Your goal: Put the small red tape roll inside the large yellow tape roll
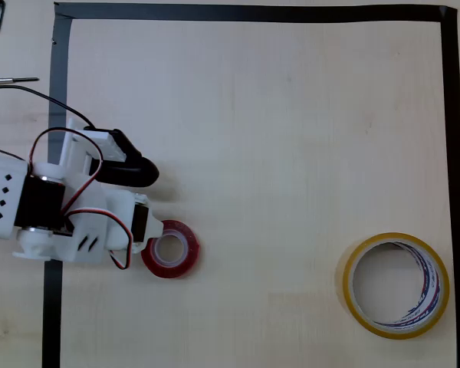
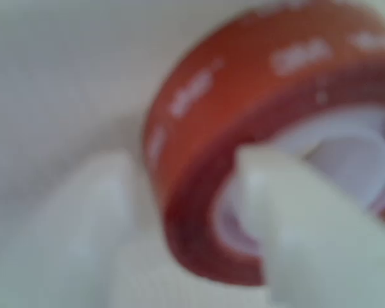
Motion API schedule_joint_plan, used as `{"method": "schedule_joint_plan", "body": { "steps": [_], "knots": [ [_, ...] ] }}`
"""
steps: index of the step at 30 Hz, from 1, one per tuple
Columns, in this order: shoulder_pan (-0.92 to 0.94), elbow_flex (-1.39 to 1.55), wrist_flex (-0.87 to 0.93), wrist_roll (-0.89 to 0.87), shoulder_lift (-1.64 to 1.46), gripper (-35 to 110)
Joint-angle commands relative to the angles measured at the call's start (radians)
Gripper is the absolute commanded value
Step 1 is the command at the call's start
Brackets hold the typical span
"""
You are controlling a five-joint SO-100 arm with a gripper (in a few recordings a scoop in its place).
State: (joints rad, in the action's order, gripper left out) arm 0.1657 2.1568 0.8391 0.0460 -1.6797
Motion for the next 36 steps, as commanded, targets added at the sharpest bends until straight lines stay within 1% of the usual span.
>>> {"method": "schedule_joint_plan", "body": {
  "steps": [1, 11, 17, 28, 31, 36],
  "knots": [
    [-0.008, -0.041, -0.009, -0.011, 0.008, 10],
    [0.000, -0.061, -0.018, -0.011, 0.060, 16],
    [-0.006, -0.071, -0.009, -0.011, 0.066, 15],
    [-0.038, 0.110, -0.028, -0.009, -0.324, 14],
    [-0.025, 0.109, -0.044, -0.009, -0.331, 15],
    [0.021, 0.031, -0.058, -0.009, -0.229, 16]
  ]
}}
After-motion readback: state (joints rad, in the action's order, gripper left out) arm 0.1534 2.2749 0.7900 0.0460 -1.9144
